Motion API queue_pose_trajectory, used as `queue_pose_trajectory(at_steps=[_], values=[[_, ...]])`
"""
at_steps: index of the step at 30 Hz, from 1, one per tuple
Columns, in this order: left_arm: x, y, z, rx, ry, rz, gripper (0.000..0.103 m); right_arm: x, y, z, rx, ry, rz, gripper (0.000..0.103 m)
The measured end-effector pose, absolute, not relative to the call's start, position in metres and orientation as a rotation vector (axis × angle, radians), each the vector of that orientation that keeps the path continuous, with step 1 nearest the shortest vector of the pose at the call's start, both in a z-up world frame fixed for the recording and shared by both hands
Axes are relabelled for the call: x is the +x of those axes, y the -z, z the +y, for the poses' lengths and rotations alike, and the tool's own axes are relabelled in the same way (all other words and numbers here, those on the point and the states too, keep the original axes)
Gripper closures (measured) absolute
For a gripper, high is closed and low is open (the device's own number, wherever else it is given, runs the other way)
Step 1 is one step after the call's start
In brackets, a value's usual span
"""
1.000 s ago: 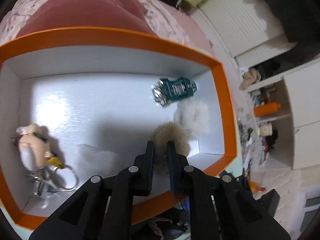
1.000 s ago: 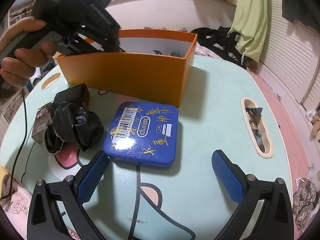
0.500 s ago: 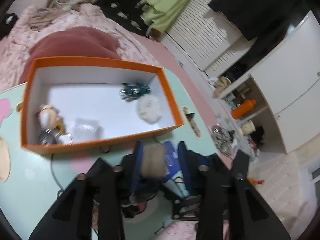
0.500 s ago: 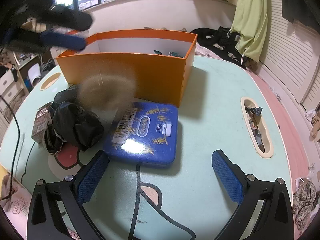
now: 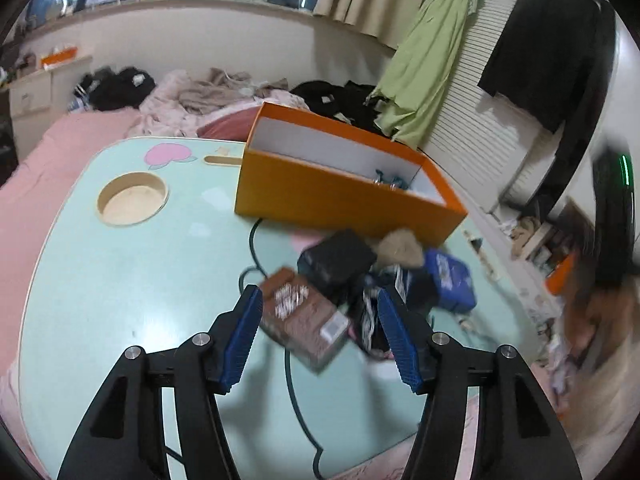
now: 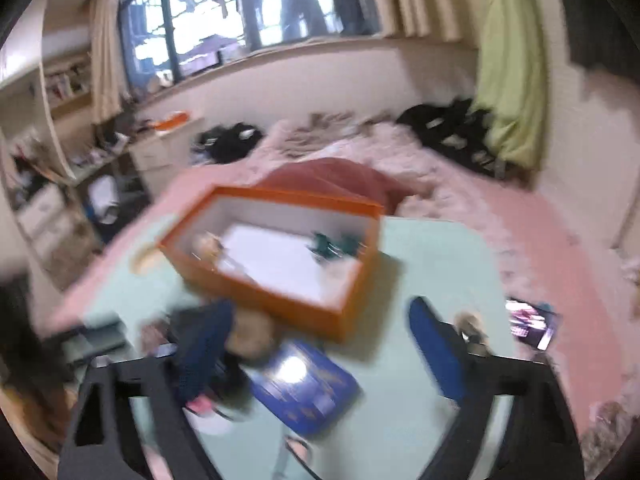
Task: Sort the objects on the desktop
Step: 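Lift the brown pompom out and drop it on the table, left gripper, then reach into the orange box and grasp the green toy car with the right gripper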
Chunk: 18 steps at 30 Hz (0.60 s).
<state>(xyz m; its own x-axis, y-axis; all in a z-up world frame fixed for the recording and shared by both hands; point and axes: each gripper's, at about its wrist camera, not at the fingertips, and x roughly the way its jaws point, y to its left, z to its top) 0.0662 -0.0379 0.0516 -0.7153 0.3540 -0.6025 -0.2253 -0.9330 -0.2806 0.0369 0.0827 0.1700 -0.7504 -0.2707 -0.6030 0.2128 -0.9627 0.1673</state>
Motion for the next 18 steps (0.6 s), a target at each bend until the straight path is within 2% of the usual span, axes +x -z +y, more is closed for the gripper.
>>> queue_pose_trajectory(at_steps=[1, 3, 5, 10, 12, 14, 18], values=[[0.072, -0.050, -0.036, -0.957, -2.660, -0.249, 0.042, 0.020, -0.172, 0.081, 1.014, 2.674, -0.144, 0.043], [0.081, -0.050, -0.036, -0.901, -2.704, -0.225, 0.042, -0.012, -0.162, 0.074, 1.186, 2.632, -0.091, 0.063], [0.084, -0.051, -0.037, -0.879, -2.713, -0.227, 0.042, -0.028, -0.145, 0.067, 1.302, 2.613, -0.021, 0.066], [0.080, -0.044, -0.039, -0.915, -2.703, -0.256, 0.039, -0.046, -0.127, 0.071, 1.352, 2.623, -0.033, 0.068], [0.076, -0.041, -0.039, -0.941, -2.691, -0.270, 0.039, -0.050, -0.125, 0.073, 1.367, 2.622, -0.037, 0.074], [0.075, -0.039, -0.040, -0.954, -2.684, -0.282, 0.039, -0.054, -0.124, 0.071, 1.360, 2.643, 0.047, 0.081], [0.075, -0.036, -0.043, -0.951, -2.671, -0.315, 0.039, -0.075, -0.123, 0.073, 1.359, 2.650, 0.084, 0.090]])
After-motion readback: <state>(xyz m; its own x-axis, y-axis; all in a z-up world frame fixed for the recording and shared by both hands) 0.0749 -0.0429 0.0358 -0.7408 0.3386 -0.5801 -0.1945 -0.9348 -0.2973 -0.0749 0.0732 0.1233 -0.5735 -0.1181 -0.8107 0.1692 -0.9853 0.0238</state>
